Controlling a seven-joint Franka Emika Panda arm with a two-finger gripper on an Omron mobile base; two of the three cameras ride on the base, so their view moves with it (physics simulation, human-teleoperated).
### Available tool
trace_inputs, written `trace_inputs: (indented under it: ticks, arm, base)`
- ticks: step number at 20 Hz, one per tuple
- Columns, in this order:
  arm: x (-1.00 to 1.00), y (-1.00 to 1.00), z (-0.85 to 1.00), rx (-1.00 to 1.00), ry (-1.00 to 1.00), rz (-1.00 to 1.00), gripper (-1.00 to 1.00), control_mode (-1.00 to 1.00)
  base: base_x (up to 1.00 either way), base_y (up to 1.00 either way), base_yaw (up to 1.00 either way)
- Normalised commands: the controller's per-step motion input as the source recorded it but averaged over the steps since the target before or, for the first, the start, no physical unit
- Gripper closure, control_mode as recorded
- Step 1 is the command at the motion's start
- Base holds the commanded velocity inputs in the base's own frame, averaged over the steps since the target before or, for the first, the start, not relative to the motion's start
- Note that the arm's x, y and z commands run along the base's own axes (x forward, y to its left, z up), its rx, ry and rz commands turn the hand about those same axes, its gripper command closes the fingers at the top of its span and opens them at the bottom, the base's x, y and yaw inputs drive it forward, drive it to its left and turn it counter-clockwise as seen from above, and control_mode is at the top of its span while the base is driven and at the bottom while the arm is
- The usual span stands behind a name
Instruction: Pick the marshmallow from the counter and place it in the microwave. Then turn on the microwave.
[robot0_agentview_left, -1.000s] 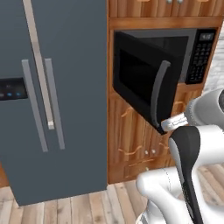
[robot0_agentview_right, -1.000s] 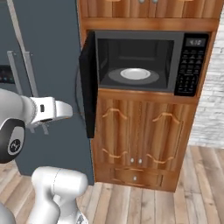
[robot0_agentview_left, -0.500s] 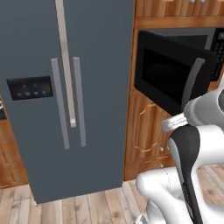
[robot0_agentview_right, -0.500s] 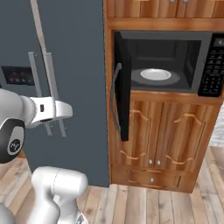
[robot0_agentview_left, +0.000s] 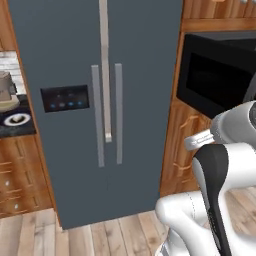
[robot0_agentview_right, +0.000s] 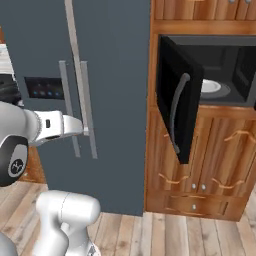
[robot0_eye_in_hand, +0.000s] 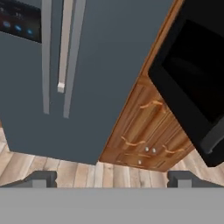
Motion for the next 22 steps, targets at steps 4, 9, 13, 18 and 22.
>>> trace_inputs:
  ticks: [4,9,13,18,22]
  arm:
    - [0.00,0.00,0.00,0.00,0.00,0.00,-1.00,1.00]
    - [0.00,0.00,0.00,0.00,0.00,0.00,-1.00,1.00]
    - [0.00,0.00,0.00,0.00,0.00,0.00,-1.00,1.00]
    - [0.00,0.00,0.00,0.00,0.00,0.00,-1.00,1.00]
    - [0.00,0.00,0.00,0.00,0.00,0.00,-1.00,1.00]
  base:
    - [0.00,0.62,-0.05]
    - [0.00,0.61,-0.05]
    - [0.00,0.63,-0.06]
    - [0.00,0.66,-0.06]
    - [0.00,0.67,-0.07]
